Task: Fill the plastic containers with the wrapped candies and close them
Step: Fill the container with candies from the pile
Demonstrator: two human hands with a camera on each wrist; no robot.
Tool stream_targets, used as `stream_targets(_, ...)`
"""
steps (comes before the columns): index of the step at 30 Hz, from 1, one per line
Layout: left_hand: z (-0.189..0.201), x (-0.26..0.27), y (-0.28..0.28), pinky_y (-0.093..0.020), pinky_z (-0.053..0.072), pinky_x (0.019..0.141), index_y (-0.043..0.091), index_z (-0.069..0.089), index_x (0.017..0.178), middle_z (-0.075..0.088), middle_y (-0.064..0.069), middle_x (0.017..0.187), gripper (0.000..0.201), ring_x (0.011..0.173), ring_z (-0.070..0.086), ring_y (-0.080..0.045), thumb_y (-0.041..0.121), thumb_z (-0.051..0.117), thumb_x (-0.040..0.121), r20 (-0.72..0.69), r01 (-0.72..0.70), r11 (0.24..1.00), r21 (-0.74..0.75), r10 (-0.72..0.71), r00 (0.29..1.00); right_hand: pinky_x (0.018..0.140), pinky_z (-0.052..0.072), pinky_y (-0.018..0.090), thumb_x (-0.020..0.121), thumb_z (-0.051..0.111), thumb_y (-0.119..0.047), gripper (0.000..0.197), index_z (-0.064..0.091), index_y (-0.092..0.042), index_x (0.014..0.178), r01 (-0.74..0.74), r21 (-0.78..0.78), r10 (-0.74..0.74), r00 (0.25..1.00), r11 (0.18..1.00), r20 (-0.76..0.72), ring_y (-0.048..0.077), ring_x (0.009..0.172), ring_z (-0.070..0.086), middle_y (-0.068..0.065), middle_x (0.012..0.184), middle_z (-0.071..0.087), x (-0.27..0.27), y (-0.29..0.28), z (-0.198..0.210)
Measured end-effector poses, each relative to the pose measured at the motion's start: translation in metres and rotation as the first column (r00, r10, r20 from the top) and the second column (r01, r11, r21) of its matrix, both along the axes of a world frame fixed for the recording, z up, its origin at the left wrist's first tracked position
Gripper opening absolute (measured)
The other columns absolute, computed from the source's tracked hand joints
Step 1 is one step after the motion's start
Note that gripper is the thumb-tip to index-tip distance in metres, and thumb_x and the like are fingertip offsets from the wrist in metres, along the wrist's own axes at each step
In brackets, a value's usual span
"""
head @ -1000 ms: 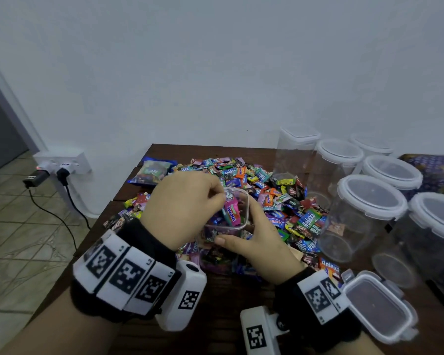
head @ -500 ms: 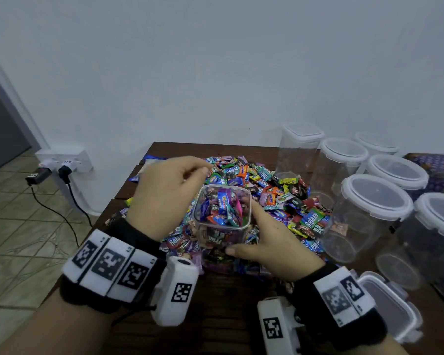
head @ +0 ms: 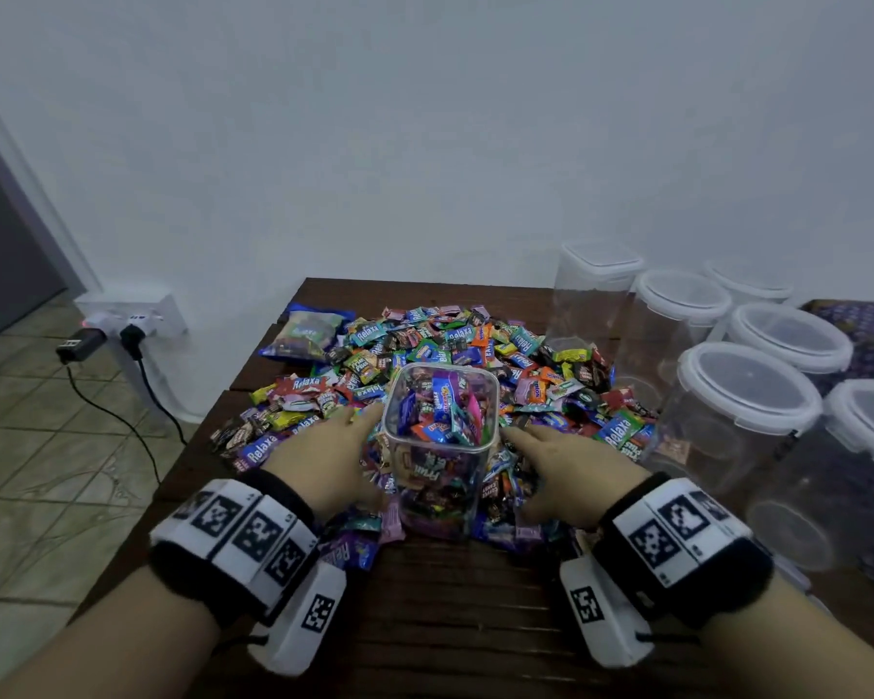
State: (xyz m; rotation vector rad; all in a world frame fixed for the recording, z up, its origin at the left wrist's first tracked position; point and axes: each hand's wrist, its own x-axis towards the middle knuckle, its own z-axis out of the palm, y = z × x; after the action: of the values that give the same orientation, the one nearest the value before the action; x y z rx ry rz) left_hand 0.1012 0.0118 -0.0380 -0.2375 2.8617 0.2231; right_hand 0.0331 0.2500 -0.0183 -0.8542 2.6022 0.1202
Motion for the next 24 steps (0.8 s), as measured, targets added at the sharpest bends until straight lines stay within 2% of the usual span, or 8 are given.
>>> stream_targets(3,-0.014,-0.001,0.003,-0.044,0.047,0.096,0.034,0.014,0.149,0.016,-0.005,0.157,0.099,0.128,0.043,-0.031,0.053,0.073,0.072,0.147,0.025,0.996,-0.087,-0.012,0.989,0.083,0.047,0.035,0.086,0.062,-0.041,0.084,0.010,-0.033,0.151,-0.056,0.051,0.059,0.997,0.997,-0.040,0.027,0.122,0.046,0.002,0.144,0.033,0.000,-0.004,-0.006)
stream_targets(5,-0.018,-0.001,0.003,-0.045,0.048,0.096,0.033,0.017,0.149,0.019,-0.006,0.156,0.094,0.127,0.045,-0.031,0.051,0.071,0.074,0.192,0.021,0.993,-0.118,0.002,0.981,0.084,0.048,0.036,0.088,0.060,-0.036,0.074,0.018,-0.035,0.149,-0.059,0.057,0.063,0.996,0.997,-0.068,0.027,0.121,0.046,0.003,0.140,0.037,-0.002,-0.005,-0.009)
stream_targets(10,-0.012,-0.003,0.006,-0.035,0.051,0.087,0.028,0.038,0.142,0.047,-0.004,0.135,0.058,0.111,0.055,-0.025,0.027,0.059,0.088,0.114,0.048,0.986,-0.159,-0.030,0.993,0.088,0.047,0.037,0.094,0.052,-0.030,0.050,0.037,-0.034,0.141,-0.041,0.067,0.047,0.994,0.997,-0.098,0.029,0.122,0.045,0.007,0.139,0.036,-0.003,-0.007,-0.013)
stream_targets(12,-0.009,-0.004,0.008,-0.032,0.050,0.079,0.025,0.050,0.133,0.058,-0.003,0.121,0.042,0.102,0.058,-0.023,0.022,0.055,0.091,0.091,0.055,0.984,-0.171,-0.040,0.995,0.087,0.048,0.037,0.094,0.051,-0.024,0.045,0.042,-0.033,0.138,-0.028,0.037,0.032,0.993,0.999,-0.114,0.029,0.120,0.047,0.008,0.135,0.040,-0.003,-0.009,-0.014)
stream_targets(15,-0.007,-0.004,0.010,-0.032,0.048,0.076,0.021,0.061,0.115,0.065,-0.004,0.106,0.024,0.096,0.060,-0.023,0.019,0.051,0.093,0.067,0.031,0.984,-0.177,-0.019,0.998,0.085,0.050,0.036,0.093,0.050,-0.017,0.041,0.050,-0.029,0.132,-0.012,-0.010,0.011,0.993,1.000,-0.121,0.027,0.112,0.053,0.005,0.123,0.046,-0.003,-0.010,-0.013)
stream_targets(18,-0.005,-0.004,0.009,-0.033,0.050,0.079,0.019,0.066,0.108,0.067,-0.005,0.100,0.022,0.095,0.062,-0.023,0.016,0.051,0.092,0.048,-0.007,0.987,-0.162,0.015,0.999,0.083,0.050,0.035,0.091,0.049,-0.011,0.038,0.056,-0.025,0.126,0.008,-0.040,-0.013,0.991,0.999,-0.135,0.025,0.111,0.055,0.004,0.123,0.050,-0.003,-0.010,-0.012)
stream_targets(24,-0.002,-0.004,0.005,-0.033,0.052,0.081,0.020,0.068,0.112,0.069,-0.005,0.098,0.029,0.093,0.062,-0.022,0.012,0.049,0.091,0.034,-0.028,0.991,-0.129,0.033,0.999,0.071,0.043,0.029,0.089,0.048,-0.006,0.028,0.061,-0.015,0.112,0.029,-0.039,-0.035,0.985,0.999,-0.170,0.025,0.101,0.058,0.006,0.108,0.060,-0.004,-0.010,-0.009)
